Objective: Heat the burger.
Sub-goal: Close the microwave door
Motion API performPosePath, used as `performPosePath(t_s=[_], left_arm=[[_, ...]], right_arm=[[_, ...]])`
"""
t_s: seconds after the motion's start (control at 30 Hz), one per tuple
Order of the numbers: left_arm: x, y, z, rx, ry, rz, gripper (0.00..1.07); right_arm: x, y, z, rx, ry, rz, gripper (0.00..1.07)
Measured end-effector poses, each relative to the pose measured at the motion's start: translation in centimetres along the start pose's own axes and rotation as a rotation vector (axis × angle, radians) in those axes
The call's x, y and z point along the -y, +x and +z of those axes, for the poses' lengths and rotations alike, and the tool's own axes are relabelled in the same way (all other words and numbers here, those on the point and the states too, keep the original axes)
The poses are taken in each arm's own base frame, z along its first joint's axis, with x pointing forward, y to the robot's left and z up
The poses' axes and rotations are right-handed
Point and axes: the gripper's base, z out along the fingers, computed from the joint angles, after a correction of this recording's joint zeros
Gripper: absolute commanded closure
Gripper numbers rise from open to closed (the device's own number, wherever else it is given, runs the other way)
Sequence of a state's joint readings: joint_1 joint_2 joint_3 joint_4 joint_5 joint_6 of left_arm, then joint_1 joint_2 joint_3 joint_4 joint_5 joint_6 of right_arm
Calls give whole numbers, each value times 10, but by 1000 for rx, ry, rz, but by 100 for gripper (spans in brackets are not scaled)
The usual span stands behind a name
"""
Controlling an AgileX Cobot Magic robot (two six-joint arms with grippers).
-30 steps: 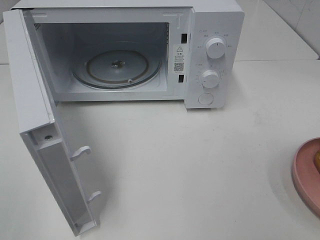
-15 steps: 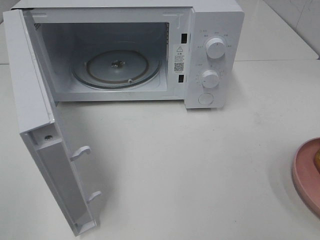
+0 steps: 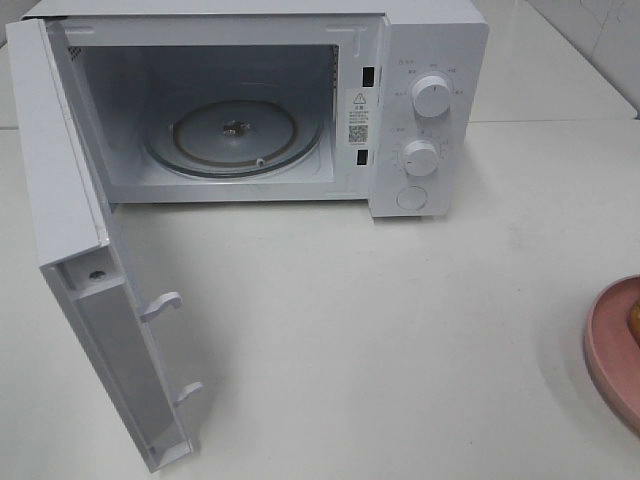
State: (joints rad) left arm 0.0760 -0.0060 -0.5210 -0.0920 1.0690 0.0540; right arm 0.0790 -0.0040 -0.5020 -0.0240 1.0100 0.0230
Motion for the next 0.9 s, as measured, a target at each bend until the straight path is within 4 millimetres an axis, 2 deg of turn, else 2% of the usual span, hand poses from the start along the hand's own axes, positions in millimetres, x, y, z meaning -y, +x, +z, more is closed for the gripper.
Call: performPosePath(t_s=[0.9], left_arm=[[0, 0, 0, 0, -1, 0, 7]], right_arm=[[0, 0, 0, 0, -3, 2, 32]])
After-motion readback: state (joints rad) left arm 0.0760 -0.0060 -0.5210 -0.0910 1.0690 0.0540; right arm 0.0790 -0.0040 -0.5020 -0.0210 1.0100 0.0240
